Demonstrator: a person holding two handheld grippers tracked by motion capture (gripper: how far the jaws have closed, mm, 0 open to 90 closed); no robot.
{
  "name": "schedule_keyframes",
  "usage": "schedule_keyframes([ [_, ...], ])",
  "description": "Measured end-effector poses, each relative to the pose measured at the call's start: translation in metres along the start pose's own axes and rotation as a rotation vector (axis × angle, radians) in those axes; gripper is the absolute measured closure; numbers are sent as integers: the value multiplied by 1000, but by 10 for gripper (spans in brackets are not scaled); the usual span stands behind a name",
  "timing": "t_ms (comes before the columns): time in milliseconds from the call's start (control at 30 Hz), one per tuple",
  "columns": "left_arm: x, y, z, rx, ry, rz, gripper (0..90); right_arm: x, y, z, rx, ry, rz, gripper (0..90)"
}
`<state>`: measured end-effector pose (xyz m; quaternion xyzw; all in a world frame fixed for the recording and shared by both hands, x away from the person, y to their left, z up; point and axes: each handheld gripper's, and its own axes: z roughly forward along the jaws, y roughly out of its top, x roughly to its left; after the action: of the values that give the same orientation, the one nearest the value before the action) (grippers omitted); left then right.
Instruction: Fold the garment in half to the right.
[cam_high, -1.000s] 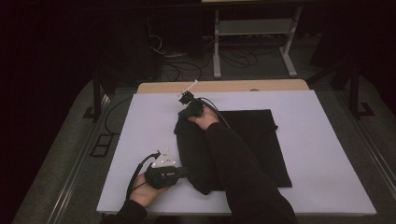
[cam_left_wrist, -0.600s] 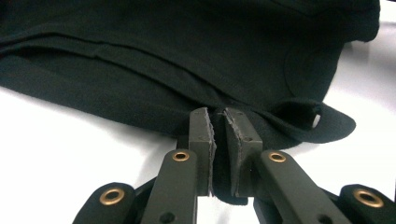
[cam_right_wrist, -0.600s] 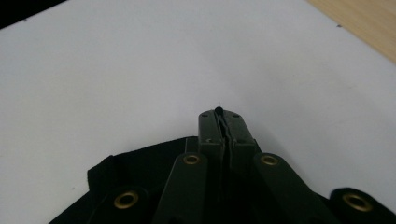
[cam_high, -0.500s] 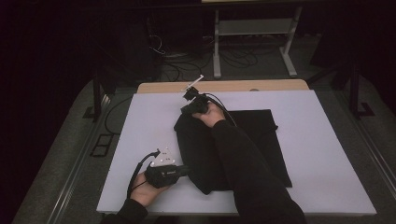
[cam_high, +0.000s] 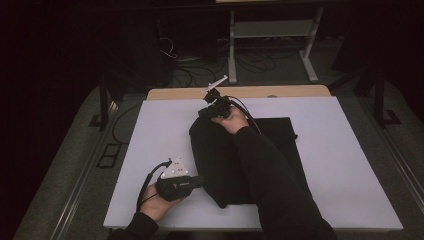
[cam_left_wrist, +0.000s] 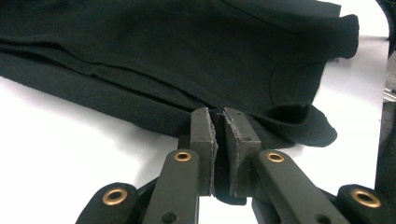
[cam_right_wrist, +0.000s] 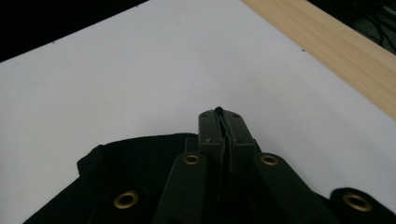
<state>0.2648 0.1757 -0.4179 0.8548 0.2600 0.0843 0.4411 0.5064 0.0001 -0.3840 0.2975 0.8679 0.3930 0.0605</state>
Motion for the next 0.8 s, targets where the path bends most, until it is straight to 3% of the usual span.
schedule_keyframes([
  [800, -16, 42, 8, -23, -47, 77, 814, -12, 2, -54, -63, -41, -2, 860],
])
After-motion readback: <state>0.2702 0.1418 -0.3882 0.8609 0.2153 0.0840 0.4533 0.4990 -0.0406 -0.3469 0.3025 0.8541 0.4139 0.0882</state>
